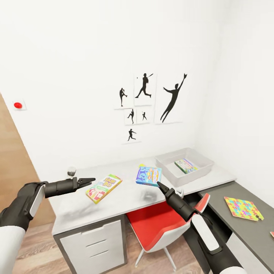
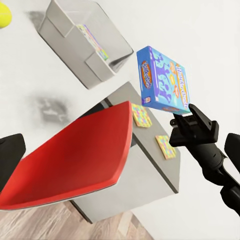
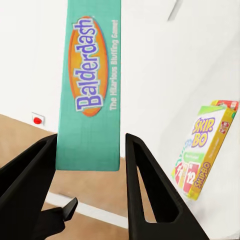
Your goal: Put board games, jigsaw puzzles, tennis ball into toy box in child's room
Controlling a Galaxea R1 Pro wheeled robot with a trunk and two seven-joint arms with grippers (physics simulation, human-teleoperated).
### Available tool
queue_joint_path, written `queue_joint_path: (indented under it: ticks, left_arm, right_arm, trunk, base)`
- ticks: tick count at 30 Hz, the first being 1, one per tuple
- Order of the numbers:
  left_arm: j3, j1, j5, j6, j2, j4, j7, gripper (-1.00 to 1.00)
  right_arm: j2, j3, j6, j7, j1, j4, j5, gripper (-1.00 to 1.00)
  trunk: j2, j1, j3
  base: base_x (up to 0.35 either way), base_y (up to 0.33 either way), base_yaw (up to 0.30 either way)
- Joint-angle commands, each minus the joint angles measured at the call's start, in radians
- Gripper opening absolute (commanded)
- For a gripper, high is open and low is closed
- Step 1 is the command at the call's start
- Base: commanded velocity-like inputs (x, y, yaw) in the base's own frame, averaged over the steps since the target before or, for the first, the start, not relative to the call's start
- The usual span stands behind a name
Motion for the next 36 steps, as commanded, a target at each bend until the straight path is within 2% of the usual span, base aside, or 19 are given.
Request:
queue_joint_path:
  ticks: [1,25,36]
  left_arm:
    - [0.0,-0.001,0.003,0.007,0.0,0.0,-0.001,1.0]
    - [0.0,-0.001,0.002,0.007,0.0,0.0,-0.001,1.0]
    - [0.0,-0.001,0.002,0.007,0.0,0.0,-0.001,1.0]
  right_arm:
    - [-0.001,0.001,0.005,0.0,-0.001,0.0,-0.01,-1.0]
    - [-0.001,0.002,0.005,0.001,-0.001,0.0,-0.01,-1.0]
    - [-0.001,0.002,0.005,0.001,0.0,0.0,-0.01,-1.0]
  trunk:
    - [-0.002,0.001,-0.002]
    - [-0.002,0.001,-0.002]
    - [-0.002,0.001,0.003]
  base:
    - [0.101,0.0,-0.019]
    - [0.087,-0.03,-0.002]
    - [0.005,-0.009,-0.173]
